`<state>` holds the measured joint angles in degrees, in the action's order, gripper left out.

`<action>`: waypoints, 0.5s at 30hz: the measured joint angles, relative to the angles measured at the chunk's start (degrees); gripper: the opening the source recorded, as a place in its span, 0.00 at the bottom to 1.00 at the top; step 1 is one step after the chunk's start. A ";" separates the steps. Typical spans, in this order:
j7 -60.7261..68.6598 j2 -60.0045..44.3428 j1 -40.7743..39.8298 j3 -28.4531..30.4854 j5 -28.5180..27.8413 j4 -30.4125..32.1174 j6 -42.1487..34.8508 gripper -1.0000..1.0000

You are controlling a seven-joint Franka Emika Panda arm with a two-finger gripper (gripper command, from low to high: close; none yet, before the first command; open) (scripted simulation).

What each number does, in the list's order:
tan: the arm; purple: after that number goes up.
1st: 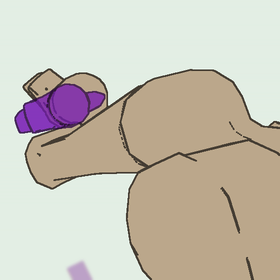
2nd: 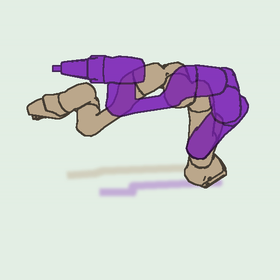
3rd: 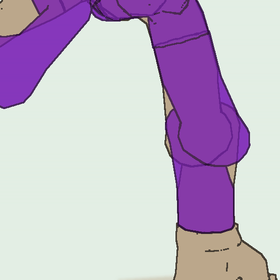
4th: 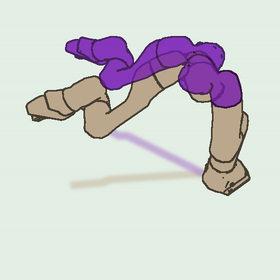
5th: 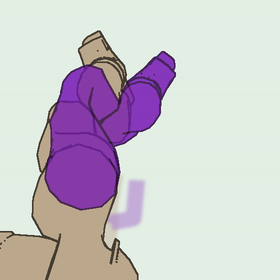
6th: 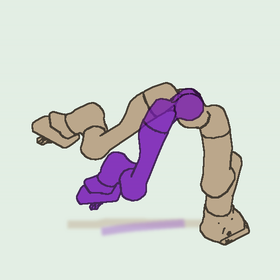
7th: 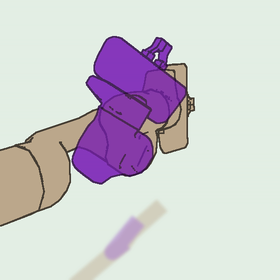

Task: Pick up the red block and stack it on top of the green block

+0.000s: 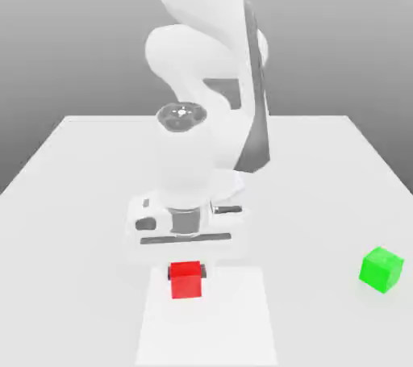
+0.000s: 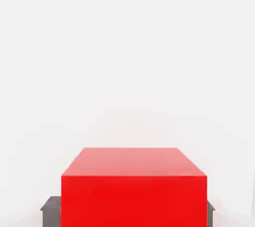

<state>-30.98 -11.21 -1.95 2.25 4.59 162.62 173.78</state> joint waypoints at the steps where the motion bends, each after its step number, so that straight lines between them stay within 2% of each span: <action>1: 0.06 -0.80 -0.20 -0.22 0.07 -0.11 0.70 0.00; 9: -3.08 12.89 -0.58 0.62 -4.32 1.86 -10.98 0.00; 15: -16.34 13.16 8.95 -4.86 -5.88 -2.39 -15.63 0.00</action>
<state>-47.31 1.95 7.00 -2.61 -1.28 160.23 158.16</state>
